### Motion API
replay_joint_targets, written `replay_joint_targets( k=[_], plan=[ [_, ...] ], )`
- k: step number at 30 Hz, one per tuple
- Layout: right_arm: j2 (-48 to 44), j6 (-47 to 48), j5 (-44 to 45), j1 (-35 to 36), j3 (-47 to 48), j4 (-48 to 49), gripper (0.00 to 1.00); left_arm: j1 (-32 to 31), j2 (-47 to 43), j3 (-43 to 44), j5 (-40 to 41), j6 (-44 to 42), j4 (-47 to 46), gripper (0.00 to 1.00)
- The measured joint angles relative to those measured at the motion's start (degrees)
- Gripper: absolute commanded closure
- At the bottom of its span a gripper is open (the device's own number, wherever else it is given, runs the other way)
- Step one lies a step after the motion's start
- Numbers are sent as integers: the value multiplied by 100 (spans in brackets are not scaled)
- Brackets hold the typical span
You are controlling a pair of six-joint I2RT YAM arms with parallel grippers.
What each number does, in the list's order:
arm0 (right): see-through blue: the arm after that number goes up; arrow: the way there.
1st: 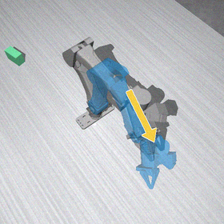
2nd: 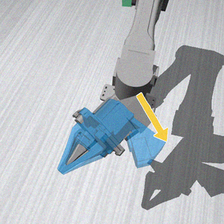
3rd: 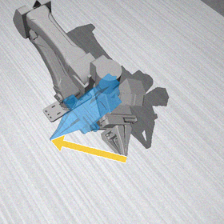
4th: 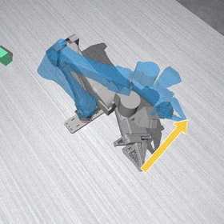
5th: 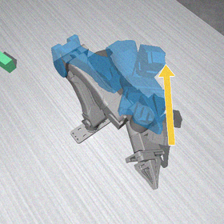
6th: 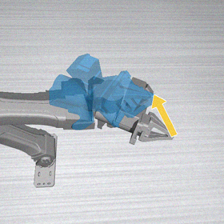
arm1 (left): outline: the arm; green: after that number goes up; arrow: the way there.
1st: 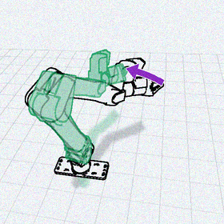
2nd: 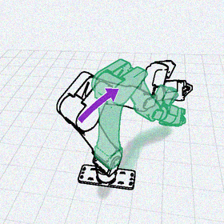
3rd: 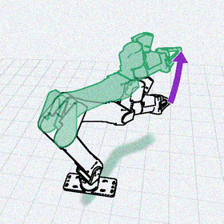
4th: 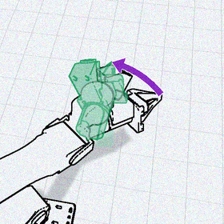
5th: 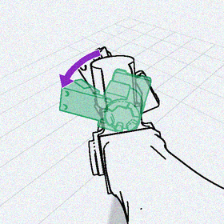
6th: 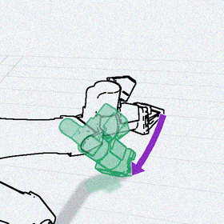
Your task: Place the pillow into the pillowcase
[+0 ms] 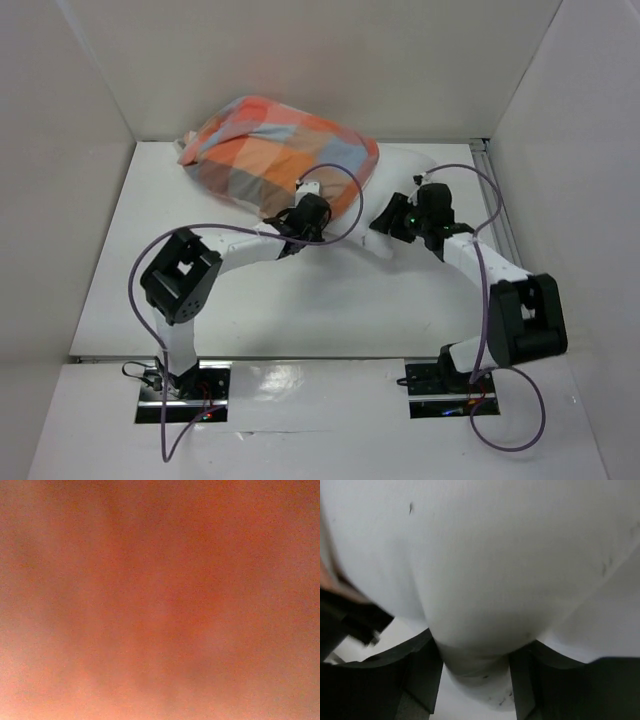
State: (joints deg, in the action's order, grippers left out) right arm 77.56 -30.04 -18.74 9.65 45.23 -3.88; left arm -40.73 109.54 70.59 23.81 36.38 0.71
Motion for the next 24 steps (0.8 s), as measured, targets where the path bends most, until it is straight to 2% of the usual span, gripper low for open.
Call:
replay_joint_targets(
  k=[1, 2, 3, 7, 10, 14, 18, 19, 22, 24],
  plan=[
    [280, -26, -13, 55, 122, 87, 67, -4, -157, 0, -164, -11, 136, 100],
    [487, 15, -35, 85, 234, 133, 94, -22, -341, 0, -332, -17, 264, 100],
    [695, 9, -70, 118, 363, 179, 100, -57, -520, 2, -485, -26, 369, 100],
    [1165, -216, -221, 173, 699, 627, 100, -420, -1106, 291, -1106, -72, 734, 100],
    [1259, -374, -321, 181, 837, 907, 100, -551, -1078, 1038, -1755, -157, 1084, 100],
    [1045, -490, -457, 179, 850, 1016, 100, -511, -658, 2444, -2765, -203, 2013, 100],
    [-33, -334, -280, 232, 850, 323, 100, -448, -544, 3574, -3731, -343, 3056, 100],
    [-597, -271, -221, 286, 894, 79, 100, -448, -546, 3917, -3917, -369, 3331, 100],
    [-1672, -111, -81, 356, 1207, -610, 100, -472, -708, 4804, -4256, -461, 3932, 100],
    [-2063, -35, -37, 378, 1574, -1062, 100, -501, -938, 5270, -4371, -476, 4234, 100]
  ],
)
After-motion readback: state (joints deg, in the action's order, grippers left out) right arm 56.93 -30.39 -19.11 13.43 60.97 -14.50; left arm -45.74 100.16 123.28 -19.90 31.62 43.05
